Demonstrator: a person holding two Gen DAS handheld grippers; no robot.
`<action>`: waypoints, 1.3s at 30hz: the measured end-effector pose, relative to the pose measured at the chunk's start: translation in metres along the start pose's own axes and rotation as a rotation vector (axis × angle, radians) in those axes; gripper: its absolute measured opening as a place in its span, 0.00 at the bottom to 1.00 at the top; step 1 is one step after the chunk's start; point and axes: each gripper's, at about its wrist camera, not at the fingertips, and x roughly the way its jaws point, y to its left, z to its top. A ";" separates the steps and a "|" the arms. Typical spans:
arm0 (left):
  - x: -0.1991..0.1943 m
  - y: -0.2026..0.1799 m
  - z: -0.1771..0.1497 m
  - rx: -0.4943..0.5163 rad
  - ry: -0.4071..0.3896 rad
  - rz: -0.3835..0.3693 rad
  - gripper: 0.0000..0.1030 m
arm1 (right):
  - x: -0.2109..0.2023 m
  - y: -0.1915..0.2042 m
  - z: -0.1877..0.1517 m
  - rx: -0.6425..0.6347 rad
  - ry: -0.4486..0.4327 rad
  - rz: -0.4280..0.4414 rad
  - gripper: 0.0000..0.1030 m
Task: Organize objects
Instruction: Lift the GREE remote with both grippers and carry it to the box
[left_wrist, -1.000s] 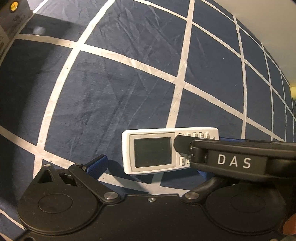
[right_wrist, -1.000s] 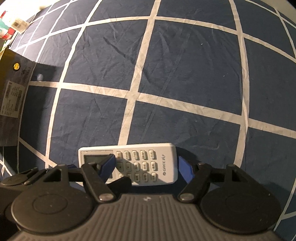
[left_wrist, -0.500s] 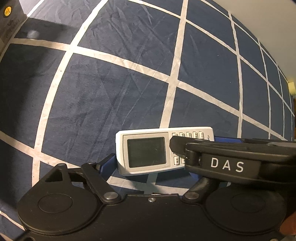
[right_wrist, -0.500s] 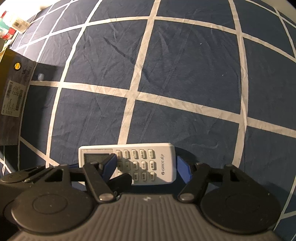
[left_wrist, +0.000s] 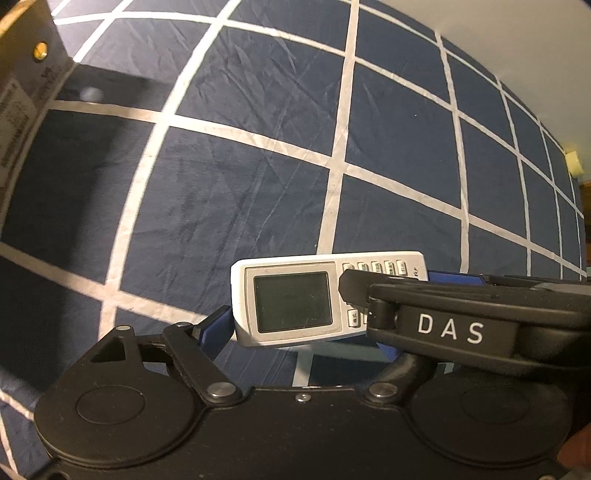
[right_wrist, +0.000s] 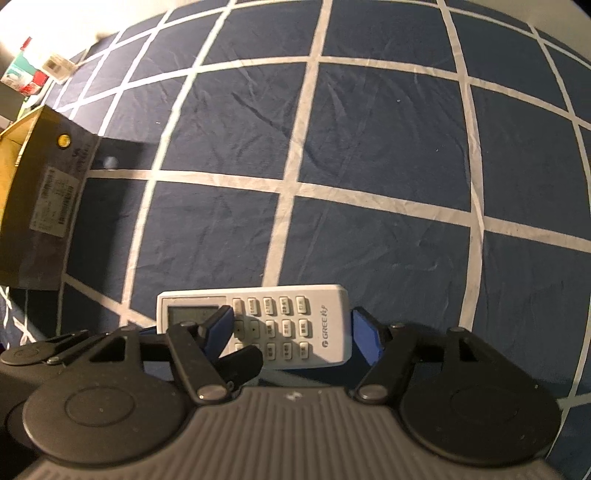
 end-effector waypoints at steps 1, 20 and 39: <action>-0.004 0.000 -0.002 0.003 -0.006 0.003 0.76 | -0.003 0.003 -0.003 0.000 -0.006 0.004 0.67; -0.078 0.041 -0.026 0.035 -0.110 0.042 0.76 | -0.048 0.078 -0.034 -0.017 -0.112 0.046 0.67; -0.147 0.165 0.031 0.197 -0.148 -0.008 0.76 | -0.050 0.223 -0.004 0.097 -0.223 -0.004 0.67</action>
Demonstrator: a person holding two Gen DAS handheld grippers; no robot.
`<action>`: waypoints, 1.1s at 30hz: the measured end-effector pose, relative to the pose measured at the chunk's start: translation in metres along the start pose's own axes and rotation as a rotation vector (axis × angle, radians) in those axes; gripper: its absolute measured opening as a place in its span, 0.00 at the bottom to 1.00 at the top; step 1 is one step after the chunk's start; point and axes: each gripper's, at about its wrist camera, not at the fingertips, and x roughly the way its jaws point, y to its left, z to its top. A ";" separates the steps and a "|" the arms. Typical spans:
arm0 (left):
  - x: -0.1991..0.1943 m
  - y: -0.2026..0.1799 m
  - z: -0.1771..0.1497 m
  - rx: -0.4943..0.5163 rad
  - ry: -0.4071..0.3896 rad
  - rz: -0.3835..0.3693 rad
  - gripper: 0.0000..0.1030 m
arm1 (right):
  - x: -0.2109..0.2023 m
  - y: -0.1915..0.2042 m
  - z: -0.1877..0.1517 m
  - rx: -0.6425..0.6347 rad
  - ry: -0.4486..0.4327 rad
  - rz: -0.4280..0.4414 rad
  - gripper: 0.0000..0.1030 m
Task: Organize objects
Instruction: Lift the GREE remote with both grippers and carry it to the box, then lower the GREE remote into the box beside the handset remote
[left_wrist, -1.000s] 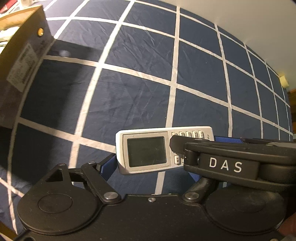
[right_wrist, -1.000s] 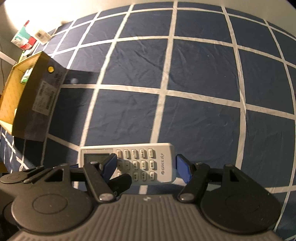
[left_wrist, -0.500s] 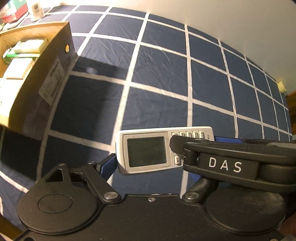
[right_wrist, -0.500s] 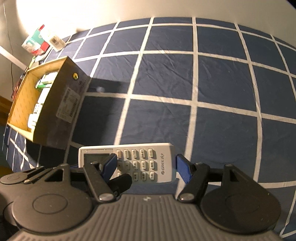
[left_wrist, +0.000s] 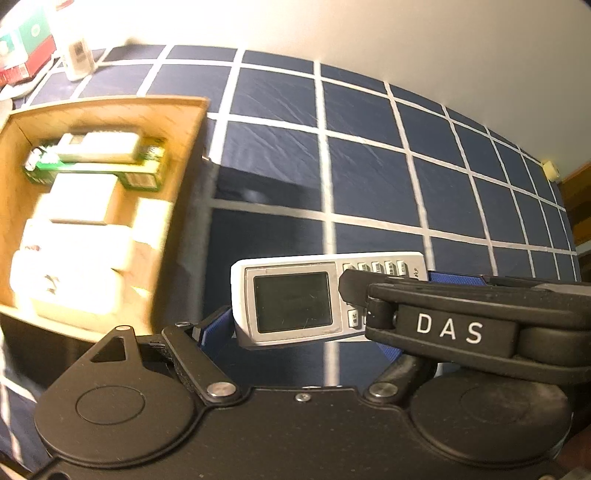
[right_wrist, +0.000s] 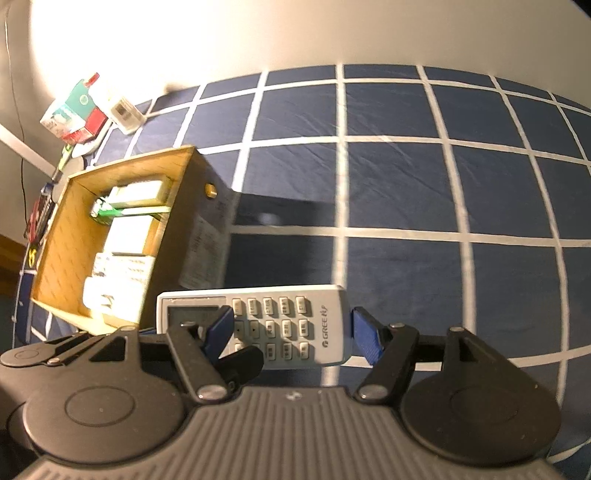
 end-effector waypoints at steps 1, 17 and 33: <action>-0.004 0.008 0.002 0.008 -0.001 -0.001 0.76 | 0.001 0.010 0.000 0.007 -0.004 0.000 0.67; -0.046 0.135 0.016 0.083 -0.007 -0.015 0.76 | 0.025 0.146 -0.005 0.075 -0.048 -0.014 0.67; -0.038 0.213 0.055 0.069 0.012 -0.032 0.76 | 0.067 0.214 0.023 0.057 -0.031 -0.031 0.67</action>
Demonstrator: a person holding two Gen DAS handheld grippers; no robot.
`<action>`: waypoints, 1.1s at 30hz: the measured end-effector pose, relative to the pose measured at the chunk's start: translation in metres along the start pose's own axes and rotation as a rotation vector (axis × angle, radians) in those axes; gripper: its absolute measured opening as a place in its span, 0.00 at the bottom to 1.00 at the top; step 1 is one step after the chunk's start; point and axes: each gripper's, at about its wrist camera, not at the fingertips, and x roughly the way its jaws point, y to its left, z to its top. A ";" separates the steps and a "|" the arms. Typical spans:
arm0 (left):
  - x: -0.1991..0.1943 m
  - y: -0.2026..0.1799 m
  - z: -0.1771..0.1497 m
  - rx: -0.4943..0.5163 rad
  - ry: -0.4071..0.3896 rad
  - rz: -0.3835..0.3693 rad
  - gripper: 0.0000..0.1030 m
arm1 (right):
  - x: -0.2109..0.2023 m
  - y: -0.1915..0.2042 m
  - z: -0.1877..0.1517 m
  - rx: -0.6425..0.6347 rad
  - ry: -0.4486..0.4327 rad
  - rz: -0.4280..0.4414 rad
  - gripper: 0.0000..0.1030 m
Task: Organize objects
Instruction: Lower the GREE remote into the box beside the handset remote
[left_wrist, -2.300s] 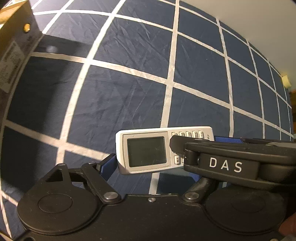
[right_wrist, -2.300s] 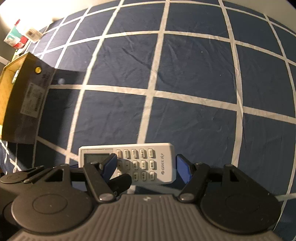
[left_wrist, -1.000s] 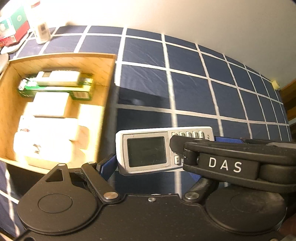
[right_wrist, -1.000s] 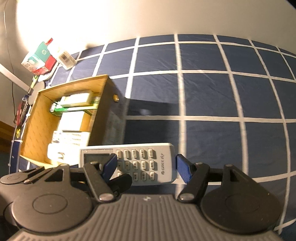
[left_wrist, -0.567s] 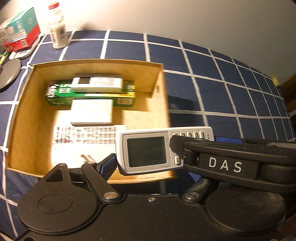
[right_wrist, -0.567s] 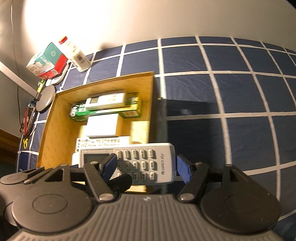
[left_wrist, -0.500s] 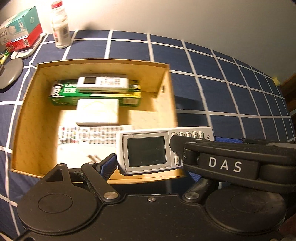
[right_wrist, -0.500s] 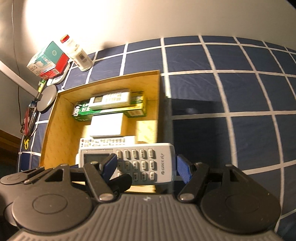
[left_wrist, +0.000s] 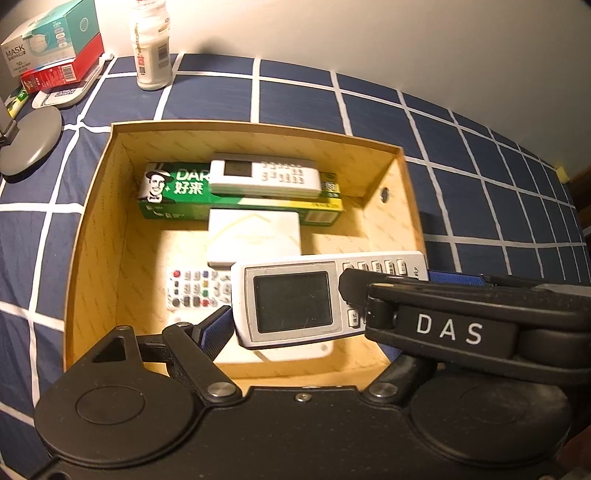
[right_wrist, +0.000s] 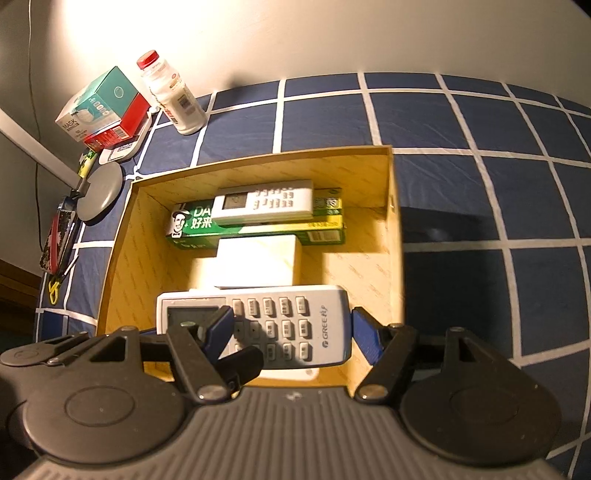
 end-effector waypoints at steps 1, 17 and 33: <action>0.002 0.003 0.003 0.001 0.002 0.000 0.76 | 0.003 0.002 0.003 0.001 0.001 0.000 0.67; 0.068 0.047 0.061 0.028 0.100 -0.008 0.76 | 0.084 0.008 0.053 0.061 0.068 -0.011 0.67; 0.102 0.062 0.085 0.042 0.164 -0.016 0.76 | 0.125 0.004 0.073 0.099 0.122 -0.021 0.67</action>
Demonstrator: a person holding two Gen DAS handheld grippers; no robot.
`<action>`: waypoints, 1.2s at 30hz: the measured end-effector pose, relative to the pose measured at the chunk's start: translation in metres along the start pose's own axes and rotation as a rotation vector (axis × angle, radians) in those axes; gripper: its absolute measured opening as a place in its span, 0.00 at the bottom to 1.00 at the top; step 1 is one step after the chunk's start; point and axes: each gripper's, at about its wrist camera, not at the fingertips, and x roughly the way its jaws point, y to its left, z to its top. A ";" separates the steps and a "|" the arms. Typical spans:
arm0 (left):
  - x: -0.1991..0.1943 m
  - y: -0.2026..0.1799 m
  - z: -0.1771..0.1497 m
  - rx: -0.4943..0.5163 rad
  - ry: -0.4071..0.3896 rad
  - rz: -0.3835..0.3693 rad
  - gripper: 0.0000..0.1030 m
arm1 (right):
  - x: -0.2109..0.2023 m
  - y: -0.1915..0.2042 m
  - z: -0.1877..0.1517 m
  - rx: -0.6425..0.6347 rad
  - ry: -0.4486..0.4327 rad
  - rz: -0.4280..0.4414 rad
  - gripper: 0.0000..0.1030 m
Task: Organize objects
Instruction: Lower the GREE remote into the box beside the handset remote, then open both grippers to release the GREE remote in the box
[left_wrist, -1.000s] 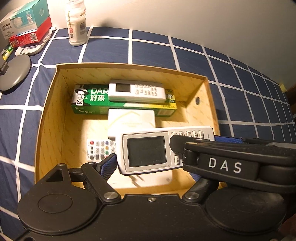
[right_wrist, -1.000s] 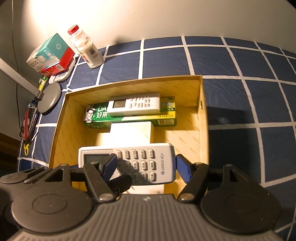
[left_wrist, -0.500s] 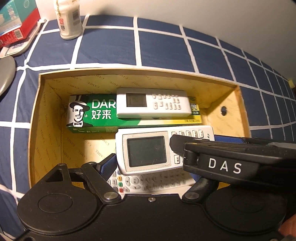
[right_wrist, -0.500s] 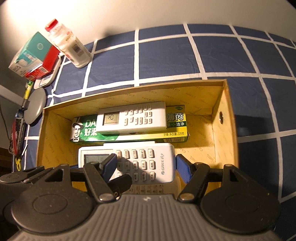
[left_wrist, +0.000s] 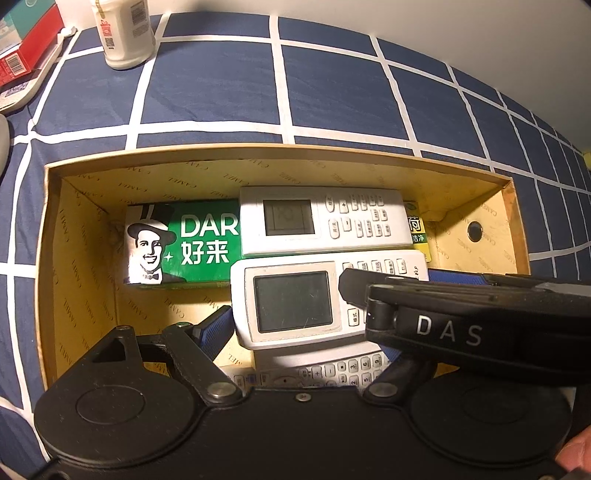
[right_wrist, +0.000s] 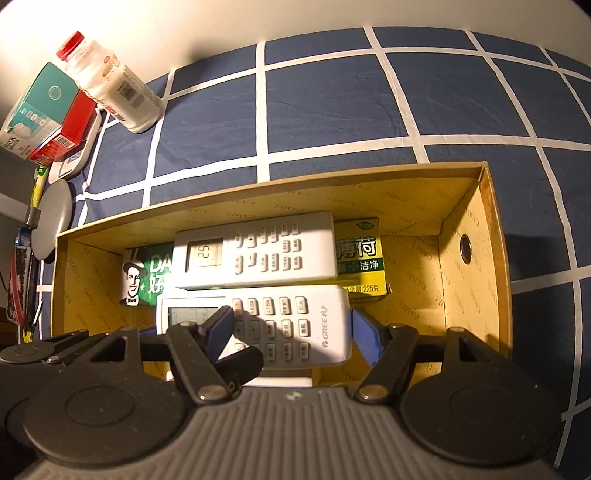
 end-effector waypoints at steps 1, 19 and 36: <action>0.001 0.001 0.001 -0.001 0.003 0.000 0.76 | 0.001 0.000 0.001 0.000 0.002 0.000 0.67; 0.003 0.003 0.002 -0.008 0.006 0.017 0.78 | 0.007 -0.003 0.004 0.002 0.002 0.020 0.69; -0.053 0.007 -0.037 -0.058 -0.086 0.071 0.80 | -0.053 -0.002 -0.019 -0.061 -0.079 -0.004 0.73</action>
